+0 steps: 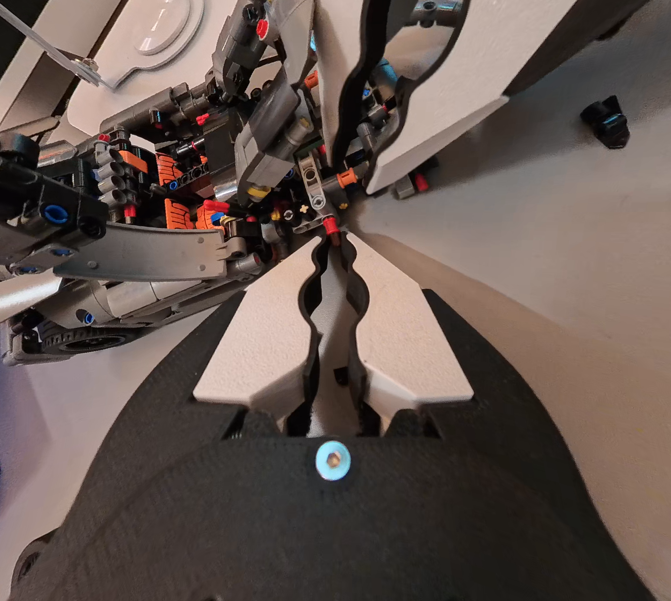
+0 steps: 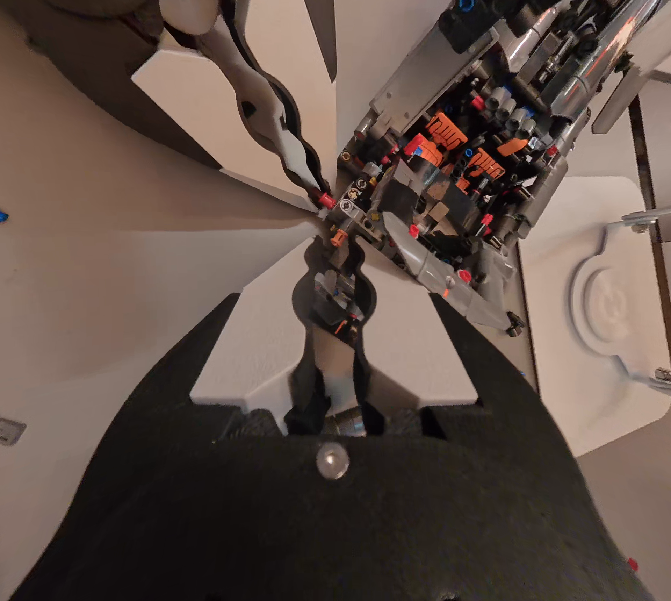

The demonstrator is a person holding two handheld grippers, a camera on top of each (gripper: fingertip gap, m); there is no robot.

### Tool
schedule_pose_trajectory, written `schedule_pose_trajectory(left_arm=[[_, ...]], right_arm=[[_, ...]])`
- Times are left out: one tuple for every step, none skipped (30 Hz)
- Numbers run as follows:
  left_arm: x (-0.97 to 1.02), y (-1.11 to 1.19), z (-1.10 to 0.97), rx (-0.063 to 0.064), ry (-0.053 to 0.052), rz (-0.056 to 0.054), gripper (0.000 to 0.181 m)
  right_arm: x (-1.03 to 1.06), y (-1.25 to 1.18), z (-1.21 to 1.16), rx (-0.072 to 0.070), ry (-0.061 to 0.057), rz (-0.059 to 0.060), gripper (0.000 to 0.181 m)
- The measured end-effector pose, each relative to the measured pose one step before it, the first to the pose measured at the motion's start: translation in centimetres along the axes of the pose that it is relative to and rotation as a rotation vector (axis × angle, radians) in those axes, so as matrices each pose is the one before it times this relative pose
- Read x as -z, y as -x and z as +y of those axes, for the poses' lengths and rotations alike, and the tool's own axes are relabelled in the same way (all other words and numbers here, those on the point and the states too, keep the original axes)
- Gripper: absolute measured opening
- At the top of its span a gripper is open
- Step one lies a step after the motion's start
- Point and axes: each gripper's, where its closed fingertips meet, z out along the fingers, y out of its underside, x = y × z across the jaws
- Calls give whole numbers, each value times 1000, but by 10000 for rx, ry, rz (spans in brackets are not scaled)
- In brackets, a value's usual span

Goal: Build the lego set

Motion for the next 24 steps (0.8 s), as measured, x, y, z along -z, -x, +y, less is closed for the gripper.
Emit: schedule_pose_trajectory(left_arm=[[8,-7,6,-3,2,1,3],[13,15,-7,-1,-12,-4,3],[-4,28,-8,0,-6,-20,3],[-15,33,21,-11,7,-18,3],[-16,25,-1,-8,1,-16,3],[-3,-13,-4,-17,-2,-4,3],[4,6,-2,-10,2,-9,3],[-3,2,3,9,-1,4,3],[-3,31,14,15,9,-15,3],[-1,40,-2,12,2,-17,3],[-4,2,2,8,-2,4,3],[-6,-27,-1,2,1,23,3],[17,-1,1,-3,-11,13,3],[24,-8,31,6,-1,36,3],[31,-11,24,20,-5,38,3],[32,14,37,4,2,16,1],[8,5,34,-13,6,-8,1],[-18,1,8,-15,11,-11,1],[-16,-7,-16,-36,-2,-19,1],[-7,13,-29,-37,-13,-31,1],[-13,-2,6,-17,8,-13,1],[5,-6,-9,-10,-5,-5,1],[-14,-41,-5,-6,1,21,1],[-14,-107,-15,-18,-3,65,2]], right_arm=[[-96,-22,31,-130,41,16,11],[-99,-15,100,-133,69,-24,11],[-56,-19,22,-156,8,-38,10],[-28,-36,-13,-177,-11,-31,10],[-76,4,55,-158,32,-62,10],[-93,5,24,-109,-16,-64,10],[-68,6,18,-85,-48,-74,11],[-28,3,-2,-101,-42,-86,9],[18,-18,-10,-70,-21,-73,9],[3,-33,1,-3,3,-34,9],[6,-25,4,-7,-1,-8,8],[0,0,-3,-20,-21,-5,8],[1,15,0,5,-26,-6,8],[6,-9,-5,5,-6,-12,8],[5,3,0,-51,-3,-36,8],[-13,18,-12,-111,-28,-72,9],[-9,31,-6,-94,-43,-83,9],[9,28,-1,-21,-28,-61,10],[14,3,20,14,-3,-24,10],[13,-3,14,22,5,5,10],[-3,6,9,55,8,27,10],[5,8,1,71,14,31,10],[7,17,14,40,9,5,10],[13,38,12,17,5,-22,11]])
